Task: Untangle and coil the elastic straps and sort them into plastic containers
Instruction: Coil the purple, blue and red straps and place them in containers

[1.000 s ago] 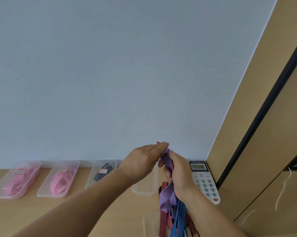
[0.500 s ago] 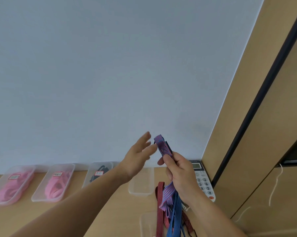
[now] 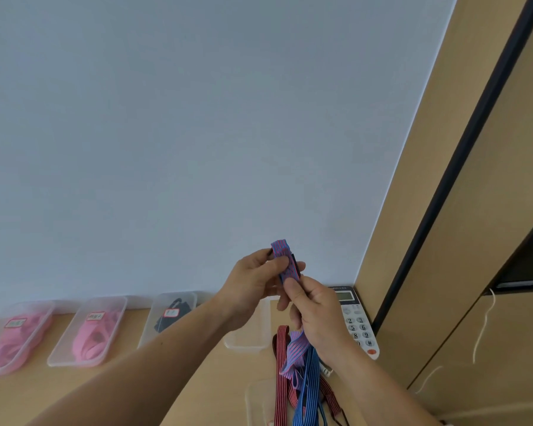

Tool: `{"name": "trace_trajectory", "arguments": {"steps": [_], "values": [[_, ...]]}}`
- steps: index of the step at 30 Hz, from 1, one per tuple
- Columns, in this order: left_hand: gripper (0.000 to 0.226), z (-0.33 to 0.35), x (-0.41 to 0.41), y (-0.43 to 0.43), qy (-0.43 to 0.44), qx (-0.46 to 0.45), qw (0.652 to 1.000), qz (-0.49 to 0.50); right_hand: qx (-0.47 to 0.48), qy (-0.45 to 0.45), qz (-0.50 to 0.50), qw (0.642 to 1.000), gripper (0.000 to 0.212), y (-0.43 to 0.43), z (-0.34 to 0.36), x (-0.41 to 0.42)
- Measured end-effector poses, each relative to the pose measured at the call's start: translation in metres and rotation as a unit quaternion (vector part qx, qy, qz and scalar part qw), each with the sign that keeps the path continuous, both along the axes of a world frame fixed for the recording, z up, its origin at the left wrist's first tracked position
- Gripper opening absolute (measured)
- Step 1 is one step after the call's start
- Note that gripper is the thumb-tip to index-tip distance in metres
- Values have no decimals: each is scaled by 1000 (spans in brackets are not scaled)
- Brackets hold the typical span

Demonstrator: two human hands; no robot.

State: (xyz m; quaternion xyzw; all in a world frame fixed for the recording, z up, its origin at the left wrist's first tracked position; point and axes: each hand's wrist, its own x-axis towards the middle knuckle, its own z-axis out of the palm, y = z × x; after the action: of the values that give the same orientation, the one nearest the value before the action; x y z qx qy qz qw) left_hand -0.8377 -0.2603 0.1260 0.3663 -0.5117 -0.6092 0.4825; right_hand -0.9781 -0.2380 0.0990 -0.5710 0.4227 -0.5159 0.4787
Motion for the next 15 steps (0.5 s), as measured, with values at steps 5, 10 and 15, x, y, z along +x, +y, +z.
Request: {"name": "trace_trajectory", "arguments": {"steps": [5,10,15], "values": [[19,1,3,2,-27,4,1000,7,25,3,-10,1000,34,1,-5,-3],[17,4,8,3,-82,-44,996,14,77,7,-13,997,37,-2,-11,2],[19,3,15,-4,-107,-68,990,59,136,-1,15,991,16,-5,-15,5]]}}
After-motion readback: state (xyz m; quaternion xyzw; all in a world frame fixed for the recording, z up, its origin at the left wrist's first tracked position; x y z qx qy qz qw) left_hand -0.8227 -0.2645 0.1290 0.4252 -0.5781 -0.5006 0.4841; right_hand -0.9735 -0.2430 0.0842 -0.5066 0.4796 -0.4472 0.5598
